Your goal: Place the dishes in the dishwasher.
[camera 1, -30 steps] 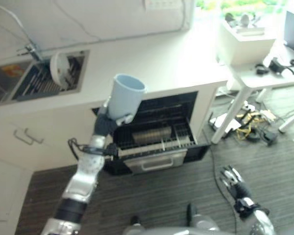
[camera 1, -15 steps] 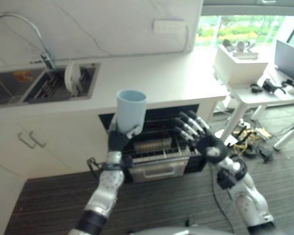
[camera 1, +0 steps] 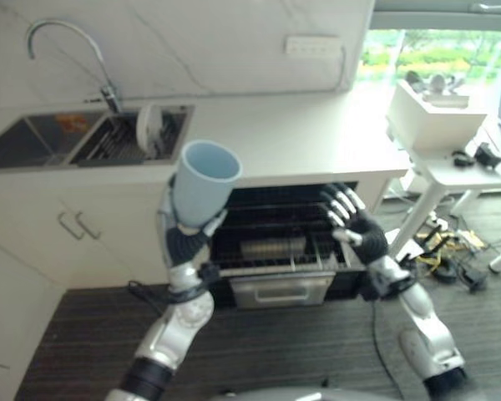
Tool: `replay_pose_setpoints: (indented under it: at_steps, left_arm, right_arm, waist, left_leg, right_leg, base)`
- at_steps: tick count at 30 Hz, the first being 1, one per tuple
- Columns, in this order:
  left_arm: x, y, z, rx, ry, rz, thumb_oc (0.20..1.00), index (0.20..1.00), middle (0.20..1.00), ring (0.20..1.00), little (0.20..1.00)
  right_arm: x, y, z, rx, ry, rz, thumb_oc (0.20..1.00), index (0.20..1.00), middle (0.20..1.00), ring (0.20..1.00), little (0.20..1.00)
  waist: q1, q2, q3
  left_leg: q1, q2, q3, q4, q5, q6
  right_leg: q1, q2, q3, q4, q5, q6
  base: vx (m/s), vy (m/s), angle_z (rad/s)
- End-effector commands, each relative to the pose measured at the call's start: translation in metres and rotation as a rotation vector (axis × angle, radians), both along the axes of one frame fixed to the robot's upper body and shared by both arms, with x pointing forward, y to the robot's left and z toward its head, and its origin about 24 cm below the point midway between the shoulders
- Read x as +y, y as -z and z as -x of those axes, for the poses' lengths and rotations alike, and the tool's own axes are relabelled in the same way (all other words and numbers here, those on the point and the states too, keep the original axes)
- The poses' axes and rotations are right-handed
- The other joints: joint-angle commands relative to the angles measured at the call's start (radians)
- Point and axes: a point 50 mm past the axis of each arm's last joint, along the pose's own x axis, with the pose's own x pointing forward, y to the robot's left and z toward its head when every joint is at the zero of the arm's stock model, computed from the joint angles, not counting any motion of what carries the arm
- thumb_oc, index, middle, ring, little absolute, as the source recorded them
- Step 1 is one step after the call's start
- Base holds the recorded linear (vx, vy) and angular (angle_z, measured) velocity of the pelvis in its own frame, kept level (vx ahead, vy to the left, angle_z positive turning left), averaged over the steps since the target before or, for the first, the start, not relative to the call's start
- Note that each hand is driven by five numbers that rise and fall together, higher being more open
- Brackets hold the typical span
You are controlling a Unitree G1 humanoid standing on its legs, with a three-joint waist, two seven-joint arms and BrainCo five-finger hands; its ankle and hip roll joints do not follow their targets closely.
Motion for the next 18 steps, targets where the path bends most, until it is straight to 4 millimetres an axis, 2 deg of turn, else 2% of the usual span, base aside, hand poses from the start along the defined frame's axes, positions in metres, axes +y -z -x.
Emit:
replay_pose_setpoints:
  at_steps: [1, 8, 11, 18]
  left_arm:
    - [-0.009, -0.025, -0.011, -0.1, 0.08, -0.07, 0.2, 0.2, 0.2, 0.2, 0.2]
    - [-0.021, -0.02, -0.013, -0.061, 0.133, -0.1, 0.2, 0.2, 0.2, 0.2, 0.2]
    - [-0.032, -0.02, -0.014, -0.038, 0.203, -0.126, 0.2, 0.2, 0.2, 0.2, 0.2]
    - [-0.048, -0.018, -0.013, -0.035, 0.302, -0.172, 0.2, 0.2, 0.2, 0.2, 0.2]
  right_arm:
    - [0.015, -0.045, -0.004, -0.213, -0.054, -0.023, 1.0, 1.0, 1.0, 1.0, 1.0]
    - [0.04, -0.051, -0.011, -0.2, -0.164, -0.041, 1.0, 1.0, 1.0, 1.0, 1.0]
    - [0.057, -0.058, -0.014, -0.174, -0.26, -0.072, 1.0, 1.0, 1.0, 1.0, 1.0]
    - [0.071, -0.06, -0.022, -0.129, -0.286, -0.098, 1.0, 1.0, 1.0, 1.0, 1.0]
  waist:
    - [0.007, -0.017, 0.034]
    - [0.048, -0.015, 0.024]
    - [0.067, -0.015, 0.019]
    - [0.085, -0.017, 0.017]
  left_leg:
    - [0.029, -0.006, 0.039, 0.018, -0.081, 0.014]
    - [0.029, -0.013, 0.005, 0.012, -0.086, 0.018]
    - [0.028, -0.016, -0.007, 0.011, -0.086, 0.019]
    - [0.026, -0.017, -0.015, 0.014, -0.086, 0.02]
  right_leg:
    - [0.039, -0.019, -0.013, 0.07, -0.15, 0.022]
    - [0.052, -0.017, -0.02, 0.065, -0.154, 0.018]
    - [0.057, -0.018, -0.029, 0.066, -0.156, 0.017]
    - [0.061, -0.021, -0.039, 0.069, -0.159, 0.015]
  base:
    - [0.04, -0.023, 0.06]
    - [0.02, -0.008, 0.08]
    - [0.02, -0.011, 0.06]
    - [-0.01, -0.006, 0.08]
